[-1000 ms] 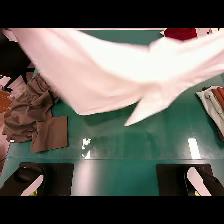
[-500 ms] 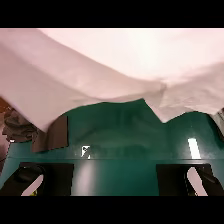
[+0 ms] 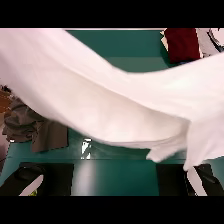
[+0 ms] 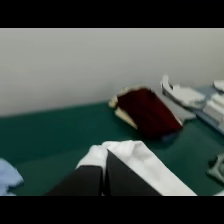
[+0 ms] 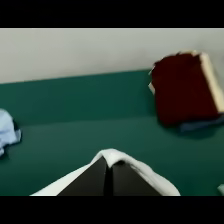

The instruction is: Fold the shirts.

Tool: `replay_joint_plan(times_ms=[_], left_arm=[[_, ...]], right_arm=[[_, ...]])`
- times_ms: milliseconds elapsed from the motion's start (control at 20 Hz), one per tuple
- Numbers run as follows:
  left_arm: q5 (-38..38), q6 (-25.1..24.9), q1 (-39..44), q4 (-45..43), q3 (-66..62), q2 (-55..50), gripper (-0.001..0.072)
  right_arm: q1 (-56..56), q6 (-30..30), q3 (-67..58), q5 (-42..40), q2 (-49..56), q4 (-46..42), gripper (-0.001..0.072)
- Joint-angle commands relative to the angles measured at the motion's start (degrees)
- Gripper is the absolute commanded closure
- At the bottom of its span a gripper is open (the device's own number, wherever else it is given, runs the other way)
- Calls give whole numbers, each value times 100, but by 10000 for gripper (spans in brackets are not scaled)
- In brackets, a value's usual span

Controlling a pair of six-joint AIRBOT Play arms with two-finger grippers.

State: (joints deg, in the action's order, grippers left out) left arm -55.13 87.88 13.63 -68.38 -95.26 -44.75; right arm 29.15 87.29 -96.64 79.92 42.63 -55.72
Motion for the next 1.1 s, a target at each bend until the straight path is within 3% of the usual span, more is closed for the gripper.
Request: replay_joint_plan(times_ms=[0,150,250,450,600,700,1050], left_arm=[[-852,291,4,610,623,-1099,686],[-391,55,4,765,1198,-2330,686],[72,-55,4,761,1266,-3270,686],[896,22,2,107,1266,-4409,687],[905,835,2,-1644,1266,-4625,687],[804,903,-24,-2369,1266,-4627,687],[-92,372,-44,-1930,1346,-4837,686]], right_arm=[[-350,-345,1941,-1141,682,608,699],[-1060,-702,2645,-2682,1912,599,699],[-1390,-702,2334,-3051,3102,605,699],[-1593,-697,1003,-2658,5058,597,699],[-1515,-468,363,-2319,5692,118,699],[-1403,-269,42,-1956,5849,-597,699],[-1121,31,-122,-1401,5982,-1287,698]])
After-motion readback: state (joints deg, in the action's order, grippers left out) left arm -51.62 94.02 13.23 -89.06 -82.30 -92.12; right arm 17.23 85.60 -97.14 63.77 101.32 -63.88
